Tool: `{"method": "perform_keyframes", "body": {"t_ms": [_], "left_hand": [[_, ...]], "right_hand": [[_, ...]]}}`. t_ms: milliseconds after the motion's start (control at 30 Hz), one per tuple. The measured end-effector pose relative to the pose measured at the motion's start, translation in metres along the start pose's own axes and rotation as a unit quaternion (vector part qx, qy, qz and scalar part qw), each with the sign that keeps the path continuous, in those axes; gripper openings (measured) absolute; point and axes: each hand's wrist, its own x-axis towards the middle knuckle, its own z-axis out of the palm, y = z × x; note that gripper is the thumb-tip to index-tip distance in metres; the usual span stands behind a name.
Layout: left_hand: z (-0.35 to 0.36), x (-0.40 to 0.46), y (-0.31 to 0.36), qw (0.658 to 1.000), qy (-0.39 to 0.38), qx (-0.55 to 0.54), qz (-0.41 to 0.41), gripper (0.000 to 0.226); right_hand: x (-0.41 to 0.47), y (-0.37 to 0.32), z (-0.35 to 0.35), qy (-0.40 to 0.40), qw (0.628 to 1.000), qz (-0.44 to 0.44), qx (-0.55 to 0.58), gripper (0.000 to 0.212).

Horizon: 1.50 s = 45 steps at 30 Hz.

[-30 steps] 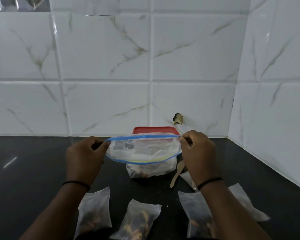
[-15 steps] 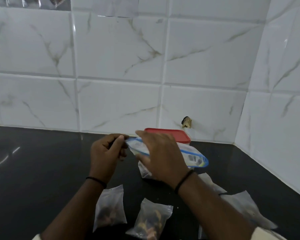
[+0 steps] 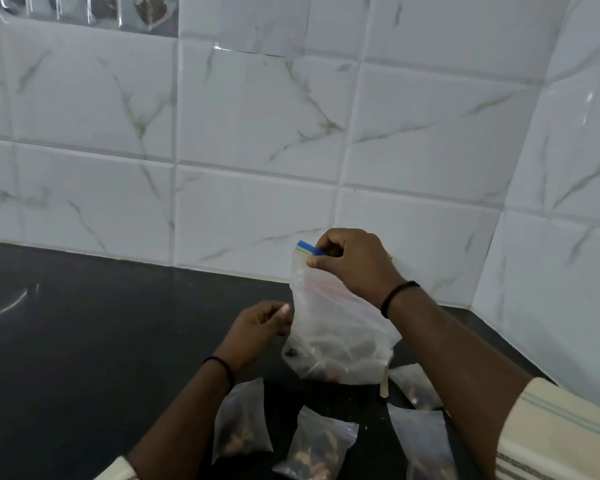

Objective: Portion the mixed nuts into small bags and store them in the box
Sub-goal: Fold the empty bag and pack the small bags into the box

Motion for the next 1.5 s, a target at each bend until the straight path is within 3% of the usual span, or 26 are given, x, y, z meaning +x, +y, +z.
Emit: {"method": "perform_keyframes", "body": {"t_ms": [167, 333, 633, 833, 967, 1067, 1333, 1433, 1500], "left_hand": [[-0.002, -0.002, -0.003, 0.998, 0.024, -0.034, -0.045, 0.01], [-0.003, -0.006, 0.0, 0.98, 0.002, -0.1, -0.171, 0.025], [0.0, 0.0, -0.001, 0.949, 0.006, -0.179, -0.259, 0.023], [0.002, 0.005, -0.006, 0.956, 0.04, -0.147, -0.251, 0.009], [-0.003, 0.013, -0.015, 0.967, 0.087, 0.009, -0.239, 0.016], [-0.008, 0.017, -0.022, 0.969, 0.111, 0.027, -0.219, 0.017], [-0.005, 0.022, -0.032, 0.974, 0.108, 0.019, -0.196, 0.025], [-0.009, 0.022, -0.035, 0.969, 0.154, 0.145, -0.126, 0.008], [-0.007, 0.022, -0.027, 0.973, 0.195, 0.122, -0.033, 0.026]], "right_hand": [[0.009, 0.0, -0.005, 0.028, 0.999, -0.017, 0.031, 0.011], [0.014, 0.003, -0.008, 0.045, 0.998, -0.024, 0.039, 0.01], [0.015, 0.008, -0.008, 0.025, 0.995, -0.002, 0.094, 0.011], [0.014, 0.009, -0.009, -0.016, 0.992, -0.001, 0.123, 0.011], [0.025, 0.01, -0.02, 0.004, 0.99, -0.005, 0.141, 0.013], [0.047, 0.006, -0.048, 0.048, 0.988, -0.022, 0.143, 0.017], [0.064, -0.004, -0.064, 0.002, 0.997, -0.056, 0.054, 0.004], [0.06, -0.003, -0.057, 0.018, 0.997, -0.06, 0.052, 0.008], [0.057, -0.005, -0.053, 0.013, 0.997, -0.054, 0.058, 0.008]]}}
